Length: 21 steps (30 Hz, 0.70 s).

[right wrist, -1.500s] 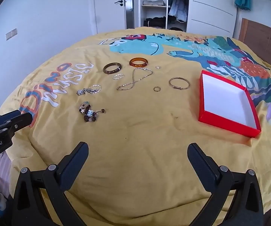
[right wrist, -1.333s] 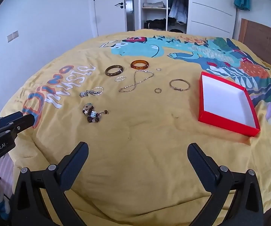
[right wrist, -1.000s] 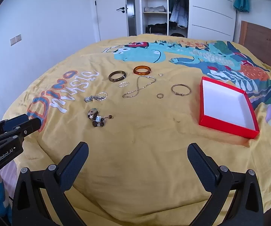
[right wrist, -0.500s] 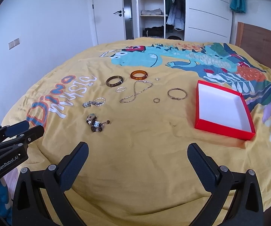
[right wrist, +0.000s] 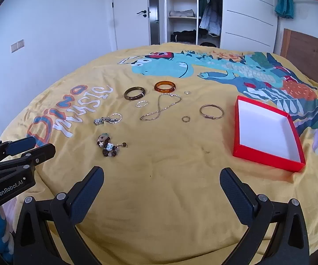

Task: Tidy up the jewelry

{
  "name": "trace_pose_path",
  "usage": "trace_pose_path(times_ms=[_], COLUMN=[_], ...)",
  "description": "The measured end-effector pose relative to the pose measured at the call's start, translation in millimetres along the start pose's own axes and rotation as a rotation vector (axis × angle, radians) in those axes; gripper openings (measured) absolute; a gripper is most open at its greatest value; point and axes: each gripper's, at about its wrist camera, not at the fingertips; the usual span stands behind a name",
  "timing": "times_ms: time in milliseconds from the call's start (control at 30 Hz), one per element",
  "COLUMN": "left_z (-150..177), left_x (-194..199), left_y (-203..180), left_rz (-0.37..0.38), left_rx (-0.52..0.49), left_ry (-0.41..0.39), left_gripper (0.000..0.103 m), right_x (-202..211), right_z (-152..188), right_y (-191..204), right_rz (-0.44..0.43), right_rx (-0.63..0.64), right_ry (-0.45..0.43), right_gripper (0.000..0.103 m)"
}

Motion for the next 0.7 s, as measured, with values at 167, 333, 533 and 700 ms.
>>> trace_pose_path(times_ms=[167,333,533,700], left_z=[-4,-6,-5,-8], left_x=[-12,-22,-41,-56], left_y=[0,7,20,22], left_rz=[0.009,0.006,0.028,0.054], left_rx=[0.001,0.018,0.065,0.087], left_ry=[0.017,0.024,0.06,0.079], left_gripper=[0.05,0.05,0.05,0.05], right_x=[-6,-15,-28,-40], right_z=[-1,-4,-6,-5], right_y=[0,-4,-7,-10], right_rz=[-0.005,-0.019,-0.036,-0.067], right_rx=[0.007,-0.001,-0.001,0.003], right_ry=[0.001,0.006,0.018,0.038], right_gripper=[0.103,0.1,0.095,0.088])
Point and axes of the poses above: each gripper's, at about its wrist camera, not at the fingertips, and x roughly against the way its jaws point, y to its left, z to its underside
